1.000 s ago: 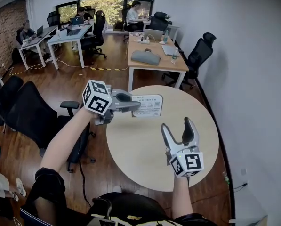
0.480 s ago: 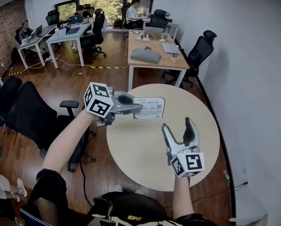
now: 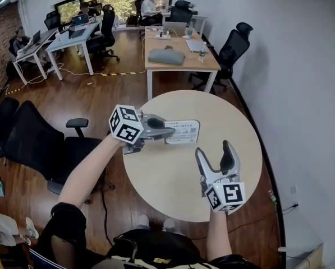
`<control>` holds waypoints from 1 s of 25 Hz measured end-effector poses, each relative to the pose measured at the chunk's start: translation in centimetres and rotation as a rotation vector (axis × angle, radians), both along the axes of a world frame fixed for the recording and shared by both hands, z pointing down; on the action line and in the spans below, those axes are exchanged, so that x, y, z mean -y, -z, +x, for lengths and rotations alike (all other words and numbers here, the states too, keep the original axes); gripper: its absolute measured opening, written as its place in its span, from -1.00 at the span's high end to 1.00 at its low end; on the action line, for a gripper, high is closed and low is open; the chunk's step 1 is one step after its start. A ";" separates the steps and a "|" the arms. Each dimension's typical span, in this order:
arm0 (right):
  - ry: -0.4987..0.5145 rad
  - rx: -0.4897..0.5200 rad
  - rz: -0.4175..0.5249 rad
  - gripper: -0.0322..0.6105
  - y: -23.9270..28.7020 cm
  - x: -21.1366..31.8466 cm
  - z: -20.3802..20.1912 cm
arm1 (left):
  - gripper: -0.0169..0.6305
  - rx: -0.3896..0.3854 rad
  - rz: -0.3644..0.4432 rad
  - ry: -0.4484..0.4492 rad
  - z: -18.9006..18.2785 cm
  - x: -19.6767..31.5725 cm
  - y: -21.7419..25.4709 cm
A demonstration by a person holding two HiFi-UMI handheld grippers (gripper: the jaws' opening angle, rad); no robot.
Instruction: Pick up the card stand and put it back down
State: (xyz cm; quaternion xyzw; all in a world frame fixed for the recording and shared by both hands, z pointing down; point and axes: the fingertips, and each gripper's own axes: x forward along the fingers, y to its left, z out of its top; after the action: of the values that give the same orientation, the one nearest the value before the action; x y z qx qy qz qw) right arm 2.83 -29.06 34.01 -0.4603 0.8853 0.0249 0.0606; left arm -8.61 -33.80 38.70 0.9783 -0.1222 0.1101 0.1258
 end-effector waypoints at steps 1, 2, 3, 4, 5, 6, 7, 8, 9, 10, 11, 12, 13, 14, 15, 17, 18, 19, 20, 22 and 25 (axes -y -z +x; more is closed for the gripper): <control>-0.010 -0.001 -0.011 -0.30 -0.4 -0.1 0.5 | 0.90 0.000 -0.011 0.002 0.4 0.3 -1.0; -0.022 -0.003 -0.022 -0.30 -0.8 -0.3 1.0 | 0.90 0.000 -0.024 0.003 0.7 0.6 -2.0; -0.034 -0.005 -0.033 -0.30 -1.1 -0.5 1.5 | 0.90 0.000 -0.039 0.005 1.0 0.8 -3.0; -0.046 -0.008 -0.043 -0.30 -1.4 -0.7 1.9 | 0.90 0.001 -0.056 0.008 1.3 1.0 -4.1; -0.058 -0.010 -0.054 -0.30 -1.8 -0.8 2.4 | 0.90 0.002 -0.073 0.012 1.5 1.3 -5.3; -0.070 -0.013 -0.066 -0.30 -2.2 -0.8 2.9 | 0.90 0.000 -0.092 0.016 1.8 1.7 -6.4; -0.082 -0.015 -0.079 -0.30 -2.7 -0.9 3.5 | 0.90 -0.002 -0.110 0.016 2.1 2.1 -7.6; -0.094 -0.018 -0.094 -0.30 -3.4 -0.9 4.0 | 0.90 -0.004 -0.127 0.015 2.5 2.3 -8.8; -0.105 -0.020 -0.109 -0.30 -4.0 -0.9 4.5 | 0.90 -0.002 -0.144 0.013 2.8 2.6 -10.1; -0.115 -0.021 -0.123 -0.30 -4.7 -0.9 4.9 | 0.90 0.006 -0.160 0.010 3.1 2.8 -11.4; -0.124 -0.022 -0.136 -0.30 -5.2 -0.9 5.2 | 0.90 0.018 -0.175 0.006 3.4 3.1 -12.7; -0.133 -0.022 -0.149 -0.30 -5.8 -0.7 5.5 | 0.90 0.029 -0.189 0.003 3.6 3.4 -13.9; -0.139 -0.023 -0.162 -0.30 -6.4 -0.6 5.6 | 0.90 0.039 -0.201 0.002 3.9 3.8 -15.1; -0.142 -0.025 -0.178 -0.30 -7.0 -0.6 5.6 | 0.90 0.047 -0.209 0.004 4.1 4.1 -16.4; -0.140 -0.030 -0.194 -0.30 -7.8 -0.6 5.5 | 0.90 0.053 -0.213 0.009 4.3 4.4 -17.6; -0.134 -0.044 -0.220 -0.30 -9.3 -0.5 5.4 | 0.90 0.068 -0.213 0.013 4.9 4.9 -20.1; -0.137 -0.050 -0.229 -0.30 -10.0 -0.4 5.5 | 0.90 0.078 -0.212 0.009 5.4 5.2 -21.3; -0.143 -0.055 -0.238 -0.30 -10.6 -0.3 5.7 | 0.90 0.090 -0.213 0.003 5.8 5.3 -22.4; -0.153 -0.058 -0.246 -0.30 -11.2 -0.1 5.9 | 0.90 0.107 -0.215 -0.001 6.2 5.4 -23.7; -0.170 -0.056 -0.267 -0.30 -12.4 0.1 6.5 | 0.90 0.146 -0.221 0.002 6.7 5.6 -26.1; -0.187 -0.063 -0.300 -0.30 -14.1 0.4 7.3 | 0.90 0.150 -0.244 -0.003 7.6 5.4 -29.0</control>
State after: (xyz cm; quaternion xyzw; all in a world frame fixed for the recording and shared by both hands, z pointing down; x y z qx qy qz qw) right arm 10.13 -29.49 48.07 -0.5434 0.8340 -0.0877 -0.0392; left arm -0.99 -39.16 67.71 0.9449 -0.1156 0.1973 0.2343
